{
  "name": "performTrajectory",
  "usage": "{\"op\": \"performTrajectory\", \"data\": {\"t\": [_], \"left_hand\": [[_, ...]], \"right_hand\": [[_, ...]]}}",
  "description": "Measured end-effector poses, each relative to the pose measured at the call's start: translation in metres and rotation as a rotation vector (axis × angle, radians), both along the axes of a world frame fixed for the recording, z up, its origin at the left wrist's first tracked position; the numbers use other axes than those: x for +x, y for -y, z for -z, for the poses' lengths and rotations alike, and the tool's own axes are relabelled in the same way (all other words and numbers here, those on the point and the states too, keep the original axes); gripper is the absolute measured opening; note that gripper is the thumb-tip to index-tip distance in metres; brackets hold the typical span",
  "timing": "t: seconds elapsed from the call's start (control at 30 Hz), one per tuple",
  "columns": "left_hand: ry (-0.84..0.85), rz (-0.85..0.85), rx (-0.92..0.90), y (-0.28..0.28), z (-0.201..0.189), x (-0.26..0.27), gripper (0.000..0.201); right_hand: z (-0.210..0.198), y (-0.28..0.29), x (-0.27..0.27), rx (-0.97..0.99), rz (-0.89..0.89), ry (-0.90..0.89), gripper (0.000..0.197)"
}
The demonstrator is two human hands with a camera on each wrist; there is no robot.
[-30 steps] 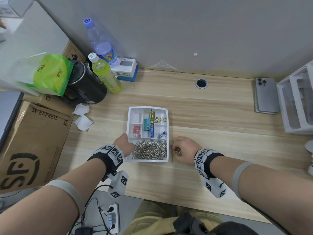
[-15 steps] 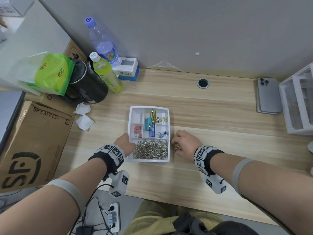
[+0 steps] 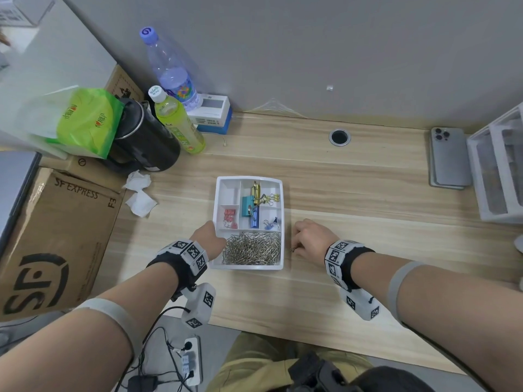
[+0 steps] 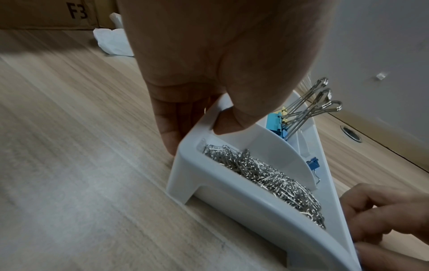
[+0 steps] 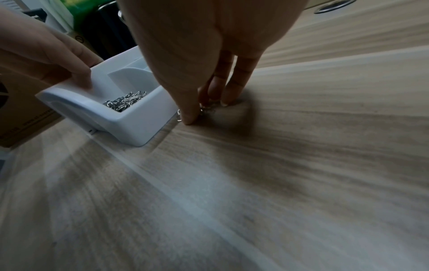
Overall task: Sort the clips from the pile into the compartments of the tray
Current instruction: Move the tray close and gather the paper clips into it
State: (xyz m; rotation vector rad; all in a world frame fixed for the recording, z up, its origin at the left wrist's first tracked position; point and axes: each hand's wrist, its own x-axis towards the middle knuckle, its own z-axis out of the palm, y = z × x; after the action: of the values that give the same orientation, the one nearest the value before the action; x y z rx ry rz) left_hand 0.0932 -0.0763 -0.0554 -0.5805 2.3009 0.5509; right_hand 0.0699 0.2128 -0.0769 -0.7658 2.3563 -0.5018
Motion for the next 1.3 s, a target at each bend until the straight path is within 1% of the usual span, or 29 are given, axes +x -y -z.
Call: {"op": "performTrajectory", "data": {"t": [0.13, 0.37, 0.47, 0.6, 0.73, 0.8, 0.97, 1.03, 1.13, 1.2, 1.3], "left_hand": [[-0.011, 0.009, -0.007, 0.0, 0.002, 0.0, 0.025], [-0.007, 0.003, -0.01, 0.002, 0.004, 0.0, 0.026], [-0.007, 0.004, -0.029, 0.002, 0.005, 0.001, 0.026], [-0.001, 0.002, -0.025, 0.001, 0.005, 0.001, 0.024], [0.006, -0.002, -0.007, 0.002, 0.004, 0.0, 0.023], [0.007, 0.001, 0.001, 0.003, 0.004, -0.001, 0.026], [0.011, -0.001, 0.004, 0.002, 0.001, -0.001, 0.028], [0.009, 0.0, 0.004, 0.001, -0.001, -0.001, 0.029], [0.016, 0.004, -0.014, -0.004, -0.006, 0.0, 0.025], [0.027, 0.007, -0.003, -0.006, -0.007, 0.0, 0.027], [0.033, 0.032, 0.027, -0.008, -0.007, -0.003, 0.035]], "right_hand": [[0.0, 0.002, 0.003, -0.031, 0.01, -0.004, 0.013], [0.002, 0.007, 0.006, -0.011, 0.006, 0.044, 0.015], [0.002, 0.007, 0.009, 0.002, 0.033, 0.067, 0.012], [-0.002, 0.01, 0.009, -0.004, 0.017, 0.07, 0.009], [-0.002, 0.012, 0.005, 0.077, 0.015, 0.122, 0.018], [-0.004, 0.011, 0.003, 0.063, 0.11, 0.163, 0.017], [-0.016, -0.001, -0.006, -0.146, 0.471, 0.222, 0.007], [-0.023, 0.002, -0.013, -0.22, 0.534, 0.242, 0.005], [-0.035, 0.018, -0.015, -0.28, 0.524, 0.275, 0.003], [-0.043, 0.033, -0.008, -0.291, 0.465, 0.29, 0.004], [-0.046, 0.051, 0.004, -0.282, 0.338, 0.307, 0.016]]}}
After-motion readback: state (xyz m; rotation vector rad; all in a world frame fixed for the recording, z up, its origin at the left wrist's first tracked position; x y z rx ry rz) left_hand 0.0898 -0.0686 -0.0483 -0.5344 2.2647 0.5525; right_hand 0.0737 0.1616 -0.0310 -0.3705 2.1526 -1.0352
